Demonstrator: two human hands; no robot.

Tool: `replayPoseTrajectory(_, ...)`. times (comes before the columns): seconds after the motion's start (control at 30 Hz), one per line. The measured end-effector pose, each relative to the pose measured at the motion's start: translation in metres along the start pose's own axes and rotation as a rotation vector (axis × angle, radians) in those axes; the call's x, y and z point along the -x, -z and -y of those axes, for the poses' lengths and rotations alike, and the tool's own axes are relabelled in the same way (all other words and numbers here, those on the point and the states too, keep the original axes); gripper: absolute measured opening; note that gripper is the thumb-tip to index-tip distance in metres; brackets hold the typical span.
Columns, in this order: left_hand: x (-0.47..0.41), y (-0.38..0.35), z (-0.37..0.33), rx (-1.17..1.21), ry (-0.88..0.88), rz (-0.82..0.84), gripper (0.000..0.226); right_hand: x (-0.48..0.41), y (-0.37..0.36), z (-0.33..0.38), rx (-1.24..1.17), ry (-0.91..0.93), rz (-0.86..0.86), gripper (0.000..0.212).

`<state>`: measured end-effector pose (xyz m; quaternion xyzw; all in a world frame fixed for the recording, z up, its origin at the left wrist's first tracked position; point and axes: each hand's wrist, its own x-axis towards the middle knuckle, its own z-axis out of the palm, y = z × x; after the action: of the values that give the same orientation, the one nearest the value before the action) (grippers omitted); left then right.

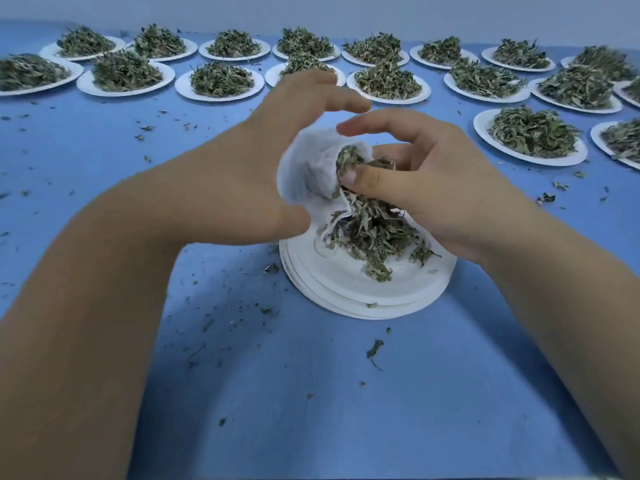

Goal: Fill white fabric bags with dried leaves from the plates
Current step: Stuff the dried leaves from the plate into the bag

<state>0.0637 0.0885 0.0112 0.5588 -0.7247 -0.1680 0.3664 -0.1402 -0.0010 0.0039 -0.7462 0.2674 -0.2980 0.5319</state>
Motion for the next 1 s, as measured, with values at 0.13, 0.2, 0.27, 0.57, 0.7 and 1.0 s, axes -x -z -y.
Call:
replayPoseTrajectory(0.13, 0.002, 0.007, -0.027, 0.01, 0.068, -0.164, 0.027, -0.002, -0.003, -0.001, 0.028, 0.016, -0.097, 0.031)
replayPoseTrajectory(0.2, -0.004, -0.003, -0.027, -0.01, 0.099, -0.189, 0.008, -0.004, -0.002, -0.003, 0.037, 0.029, -0.147, 0.023)
replayPoseTrajectory(0.27, -0.008, -0.012, -0.024, -0.091, 0.136, -0.183, 0.011, -0.005, -0.001, -0.004, 0.083, 0.039, -0.185, 0.019)
replayPoseTrajectory(0.57, -0.01, -0.016, -0.02, 0.126, 0.115, -0.235, 0.007, -0.013, -0.003, -0.003, 0.288, 0.058, -0.292, 0.012)
replayPoseTrajectory(0.7, -0.008, -0.018, -0.024, 0.179, 0.087, -0.161, 0.006, -0.024, -0.008, 0.004, 0.455, 0.057, -0.291, 0.01)
replayPoseTrajectory(1.0, -0.01, -0.013, -0.013, 0.043, 0.096, -0.304, 0.008, -0.037, -0.019, 0.017, 0.533, 0.025, -0.297, 0.009)
